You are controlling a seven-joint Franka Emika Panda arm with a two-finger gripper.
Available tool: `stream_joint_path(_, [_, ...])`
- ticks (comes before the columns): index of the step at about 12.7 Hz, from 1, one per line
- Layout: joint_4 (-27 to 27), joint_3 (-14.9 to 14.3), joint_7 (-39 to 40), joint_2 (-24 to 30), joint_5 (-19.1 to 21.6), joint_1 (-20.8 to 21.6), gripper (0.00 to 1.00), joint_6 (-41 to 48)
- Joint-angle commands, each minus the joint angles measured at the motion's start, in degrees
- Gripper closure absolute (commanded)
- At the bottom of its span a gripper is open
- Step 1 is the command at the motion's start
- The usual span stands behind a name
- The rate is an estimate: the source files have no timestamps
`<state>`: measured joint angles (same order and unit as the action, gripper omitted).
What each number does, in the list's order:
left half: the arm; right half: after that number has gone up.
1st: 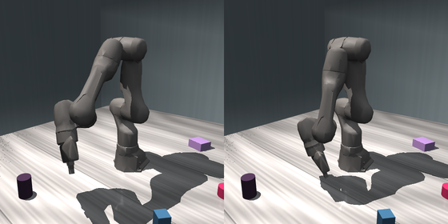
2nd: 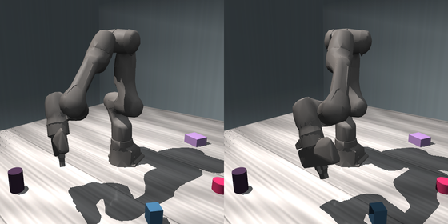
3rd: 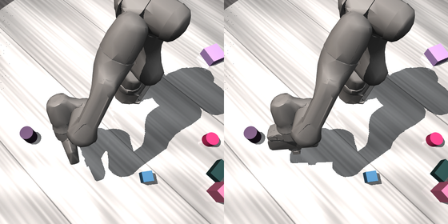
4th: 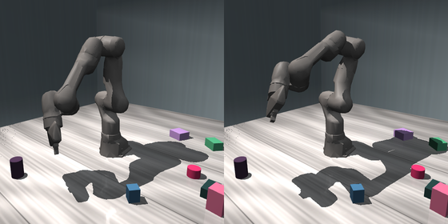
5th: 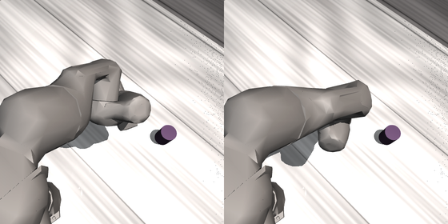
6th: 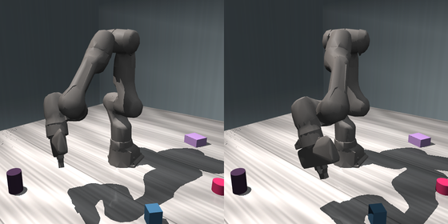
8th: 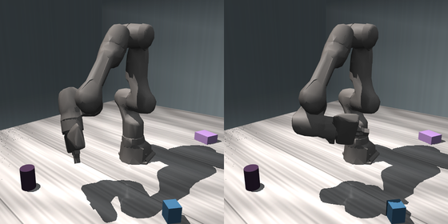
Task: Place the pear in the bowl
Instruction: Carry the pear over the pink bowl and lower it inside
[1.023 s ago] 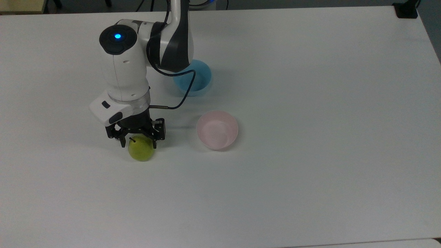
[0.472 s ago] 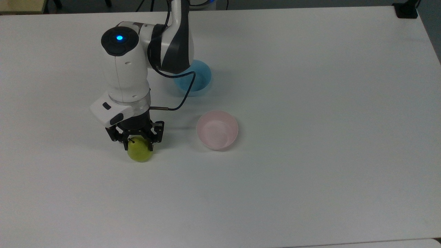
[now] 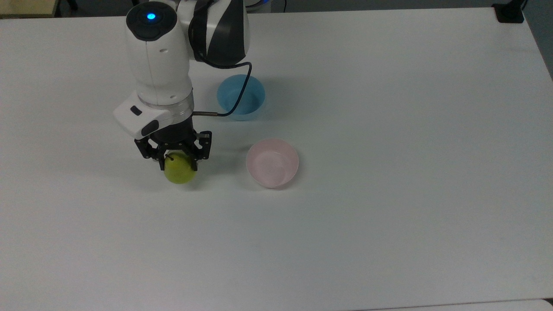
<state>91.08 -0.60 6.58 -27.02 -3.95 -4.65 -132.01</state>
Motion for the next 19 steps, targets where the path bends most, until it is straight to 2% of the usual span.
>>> stream_joint_path(1, [3.5,-0.5,-2.8,4.9,-0.8,3.7,0.63,3.8])
stream_joint_path(8, [3.9,-0.3,-12.4,4.8,-0.7,12.3,0.63,4.4])
stream_joint_path(12, [3.8,-0.3,-14.1,2.9,-0.7,14.4,0.63,3.9])
stream_joint_path(15, [5.9,-0.3,-14.4,1.5,-0.7,15.2,0.62,-2.9])
stream_joint_path(19, [6.0,-0.2,-14.4,-0.1,-0.7,15.3,0.54,-5.7])
